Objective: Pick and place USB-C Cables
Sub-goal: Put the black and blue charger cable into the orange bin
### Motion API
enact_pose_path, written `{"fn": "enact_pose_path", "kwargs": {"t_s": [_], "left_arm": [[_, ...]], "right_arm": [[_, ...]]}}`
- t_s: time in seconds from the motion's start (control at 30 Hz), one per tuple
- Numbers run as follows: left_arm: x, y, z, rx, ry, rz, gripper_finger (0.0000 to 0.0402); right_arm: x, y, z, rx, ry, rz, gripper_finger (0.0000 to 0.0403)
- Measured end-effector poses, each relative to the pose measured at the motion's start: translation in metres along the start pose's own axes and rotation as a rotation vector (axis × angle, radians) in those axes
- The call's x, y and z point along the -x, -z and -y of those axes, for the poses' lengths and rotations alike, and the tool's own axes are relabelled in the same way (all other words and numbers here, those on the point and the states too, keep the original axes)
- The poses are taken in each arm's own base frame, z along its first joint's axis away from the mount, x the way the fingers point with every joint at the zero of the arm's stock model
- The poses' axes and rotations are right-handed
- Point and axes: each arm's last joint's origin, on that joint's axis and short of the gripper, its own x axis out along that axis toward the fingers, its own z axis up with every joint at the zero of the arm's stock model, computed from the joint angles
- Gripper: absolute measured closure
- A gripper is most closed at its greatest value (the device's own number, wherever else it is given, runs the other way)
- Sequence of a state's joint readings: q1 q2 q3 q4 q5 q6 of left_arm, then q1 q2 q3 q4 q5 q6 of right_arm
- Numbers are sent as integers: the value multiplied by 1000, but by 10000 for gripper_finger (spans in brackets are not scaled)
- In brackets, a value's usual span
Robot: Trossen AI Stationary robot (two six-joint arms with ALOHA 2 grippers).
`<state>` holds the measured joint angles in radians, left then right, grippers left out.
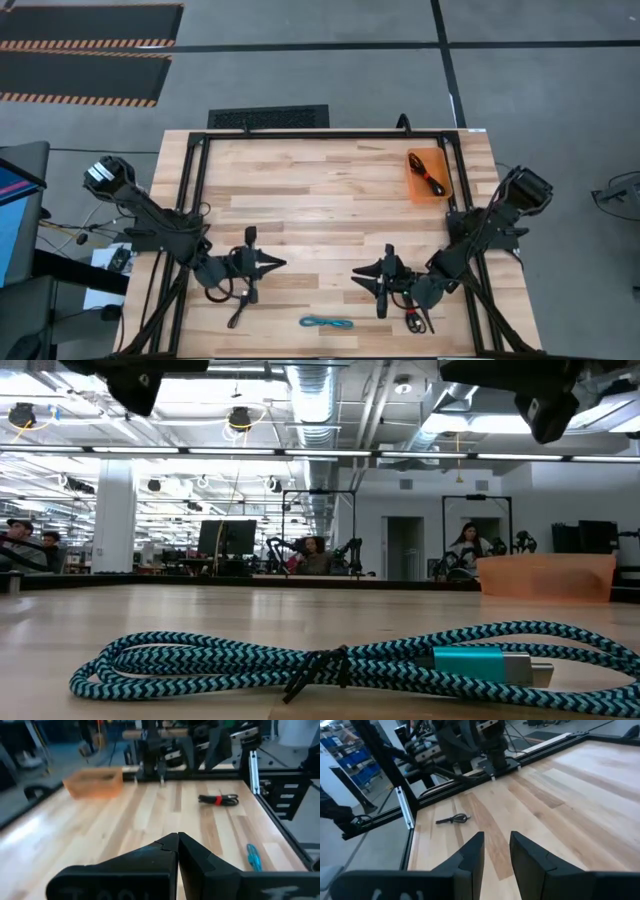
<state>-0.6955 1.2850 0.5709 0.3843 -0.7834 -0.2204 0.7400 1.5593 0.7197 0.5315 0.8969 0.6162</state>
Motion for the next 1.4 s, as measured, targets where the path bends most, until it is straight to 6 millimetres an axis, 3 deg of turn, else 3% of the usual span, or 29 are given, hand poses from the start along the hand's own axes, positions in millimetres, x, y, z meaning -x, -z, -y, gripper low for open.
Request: {"fn": "enact_pose_path", "kwargs": {"t_s": [0.37, 0.5, 0.83, 1.13, 1.4], "left_arm": [[7, 38, 2, 115, 17, -298, 338], [4, 44, 6, 151, 17, -308, 321], [-32, 61, 48, 44, 330, -169, 307], [-73, 68, 81, -114, 363, -194, 307], [-91, 70, 85, -134, 326, -340, 307]], "right_arm": [[-15, -12, 12, 25, 11, -8, 285], [-28, -16, 22, 20, -71, -91, 285], [-47, -26, 42, 4, -42, -106, 285], [-44, -24, 39, 12, -54, -115, 285], [-41, -20, 36, 24, -62, -129, 285]]}}
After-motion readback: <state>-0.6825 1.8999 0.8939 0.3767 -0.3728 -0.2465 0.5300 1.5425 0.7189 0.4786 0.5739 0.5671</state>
